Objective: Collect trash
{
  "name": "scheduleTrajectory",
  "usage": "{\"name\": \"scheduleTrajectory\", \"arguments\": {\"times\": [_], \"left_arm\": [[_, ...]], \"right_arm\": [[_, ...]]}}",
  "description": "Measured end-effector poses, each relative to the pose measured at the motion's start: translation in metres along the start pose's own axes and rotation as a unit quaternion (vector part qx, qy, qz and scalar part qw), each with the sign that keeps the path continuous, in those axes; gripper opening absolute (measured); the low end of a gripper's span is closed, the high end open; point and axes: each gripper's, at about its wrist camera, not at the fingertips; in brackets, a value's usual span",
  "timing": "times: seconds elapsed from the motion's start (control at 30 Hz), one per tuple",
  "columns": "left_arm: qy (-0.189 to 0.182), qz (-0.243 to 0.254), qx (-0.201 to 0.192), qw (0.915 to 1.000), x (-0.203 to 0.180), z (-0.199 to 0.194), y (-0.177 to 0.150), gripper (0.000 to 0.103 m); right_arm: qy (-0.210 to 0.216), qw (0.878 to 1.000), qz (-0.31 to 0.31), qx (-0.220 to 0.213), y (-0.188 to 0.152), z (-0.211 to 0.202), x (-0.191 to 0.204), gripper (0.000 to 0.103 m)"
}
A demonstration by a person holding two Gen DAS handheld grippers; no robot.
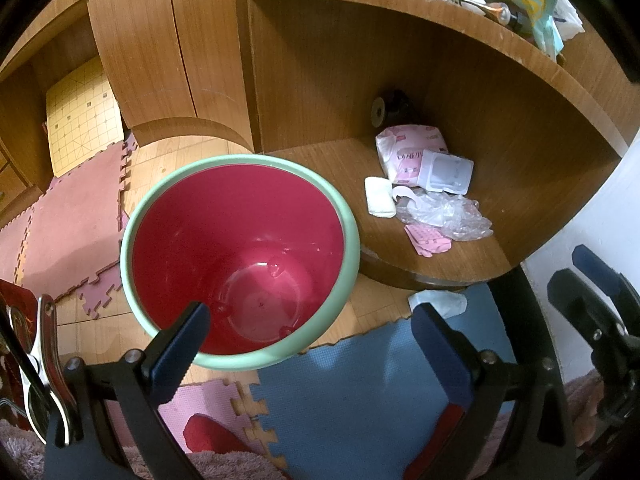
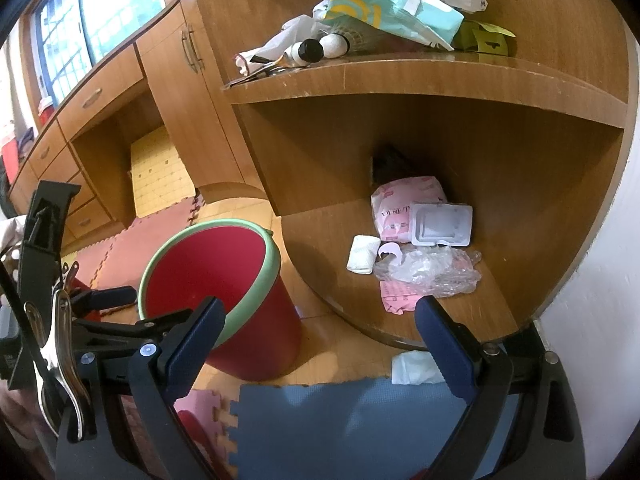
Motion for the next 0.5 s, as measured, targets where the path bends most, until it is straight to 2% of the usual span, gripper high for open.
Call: {"name": "scheduleTrajectory", "arguments": {"times": [0.5], "left_arm": [[0.0,-0.001,0.0,1.0,0.0003,0.0,0.0,0.102]], "right_arm": [[-0.001,1.0,-0.002,0.0,-0.0006,0.0004,0.0,0.098]]}}
Point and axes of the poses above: each gripper's, at about its wrist camera, not at the fingertips, and z roughly the way its jaws point, x to its left, y to its top, and after that the axes turned 13 degrees about -z, right-handed
